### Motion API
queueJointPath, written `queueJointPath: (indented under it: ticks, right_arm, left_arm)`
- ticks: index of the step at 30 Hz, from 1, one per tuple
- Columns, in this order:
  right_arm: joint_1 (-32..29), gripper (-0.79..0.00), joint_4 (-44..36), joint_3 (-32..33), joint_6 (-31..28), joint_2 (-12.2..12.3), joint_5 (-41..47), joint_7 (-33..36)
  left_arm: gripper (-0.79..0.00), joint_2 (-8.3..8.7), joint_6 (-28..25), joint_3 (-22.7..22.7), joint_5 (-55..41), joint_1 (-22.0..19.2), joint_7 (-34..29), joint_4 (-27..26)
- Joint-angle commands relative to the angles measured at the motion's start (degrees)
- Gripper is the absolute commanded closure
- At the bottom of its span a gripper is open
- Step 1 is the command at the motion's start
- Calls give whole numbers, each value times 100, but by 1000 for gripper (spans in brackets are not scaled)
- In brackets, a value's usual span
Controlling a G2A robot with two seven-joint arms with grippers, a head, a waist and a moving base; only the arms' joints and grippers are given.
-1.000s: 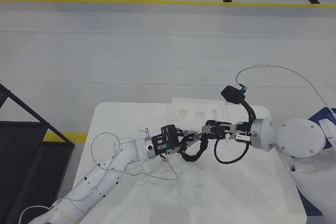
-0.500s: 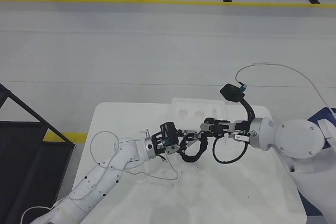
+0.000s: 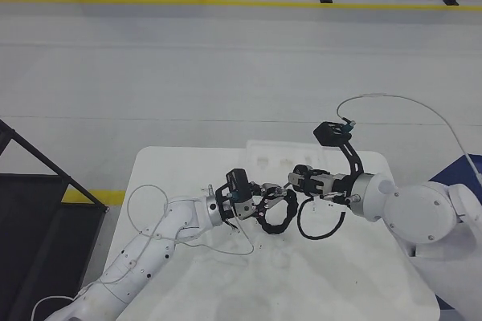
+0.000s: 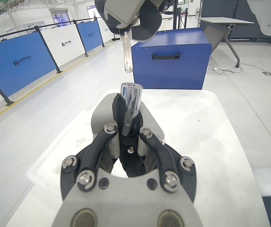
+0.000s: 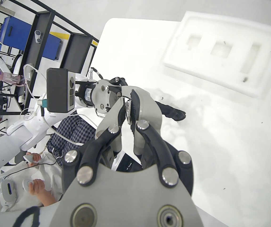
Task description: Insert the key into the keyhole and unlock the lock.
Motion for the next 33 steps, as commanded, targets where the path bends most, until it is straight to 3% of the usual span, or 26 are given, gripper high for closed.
queueJointPath:
  ticks: [1,12,33]
  right_arm:
    - [0,0,0,0,-1,0,1,1]
    - [-248,0,-198,12,-68,5,-122,-300]
    - [-148,0,-112,-231,197,-57,-227,-307]
  left_arm:
    - [0,0,0,0,0,0,-1,0]
    - [0,-61,102,42,-192,115,-50,33]
    - [0,-167,162,-2,-44,142,263,173]
